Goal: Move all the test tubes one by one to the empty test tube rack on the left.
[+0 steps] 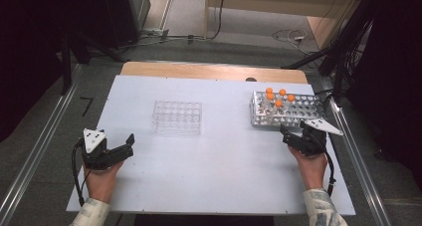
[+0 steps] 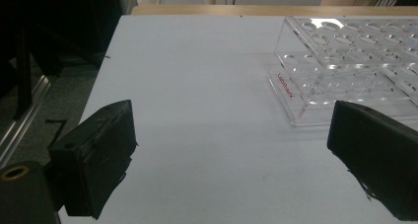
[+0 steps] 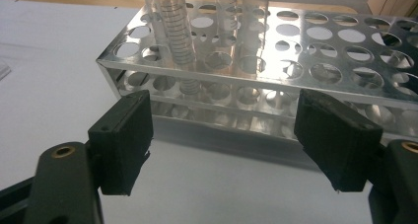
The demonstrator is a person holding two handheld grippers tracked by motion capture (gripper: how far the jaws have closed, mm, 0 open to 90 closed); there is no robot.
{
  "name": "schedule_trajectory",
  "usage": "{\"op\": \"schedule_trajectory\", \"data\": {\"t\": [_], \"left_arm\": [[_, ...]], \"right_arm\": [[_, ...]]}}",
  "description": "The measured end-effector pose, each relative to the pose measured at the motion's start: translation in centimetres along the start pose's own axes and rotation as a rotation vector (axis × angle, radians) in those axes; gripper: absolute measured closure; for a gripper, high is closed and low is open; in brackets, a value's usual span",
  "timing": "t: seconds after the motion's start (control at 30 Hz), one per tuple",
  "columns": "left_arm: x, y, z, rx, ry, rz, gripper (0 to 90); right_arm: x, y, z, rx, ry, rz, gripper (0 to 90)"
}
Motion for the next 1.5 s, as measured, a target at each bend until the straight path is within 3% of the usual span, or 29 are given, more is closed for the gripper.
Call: {"op": "schedule_trajectory", "data": {"t": [0.13,0.23,0.3,0.5,0.6,0.8,0.97,1.07,1.5], "left_arm": [[0.0,0.0,0.0,-0.001,-0.001,0.0,4.8],[-0.1,0.0,0.0,0.0,0.002,-0.002,4.9],[-0.1,0.0,0.0,0.0,0.003,-0.002,4.9],[-0.2,0.0,0.2,-0.006,-0.01,-0.006,4.8],[-0.1,0.0,0.2,-0.007,-0.011,-0.004,4.8],[-0.1,0.0,0.2,-0.008,-0.015,-0.004,4.8],[0.0,0.0,0.3,-0.008,-0.016,0.001,4.9],[0.0,0.0,0.3,-0.007,-0.013,0.002,4.9],[0.0,0.1,0.3,-0.006,-0.015,0.005,4.9]], "right_arm": [[0.4,-0.7,0.7,-0.015,-0.01,-0.012,23.8],[0.7,-1.2,1.1,0.004,-0.029,-0.02,25.9],[1.2,-1.5,1.3,-0.008,-0.012,-0.019,27.4],[2.5,-2.2,2.0,-0.007,-0.023,-0.024,32.1],[2.9,-2.4,2.4,-0.034,-0.014,-0.025,36.1],[3.8,-2.7,2.5,-0.02,-0.012,-0.035,43.5],[4.0,-2.8,2.8,-0.036,-0.013,-0.053,51.1],[4.2,-2.9,2.7,-0.016,-0.024,-0.052,56.5],[4.8,-3.2,3.1,-0.027,-0.042,-0.062,68.2]]}}
Point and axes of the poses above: each handheld gripper's, and its own axes: x roughly forward along the jaws, y roughly out of its underside, z roughly to its left, the point moved 3 cm from there along x, roughly forward along the jaws, and after that the axes turned 9 degrees about y, right-handed, at the moved point
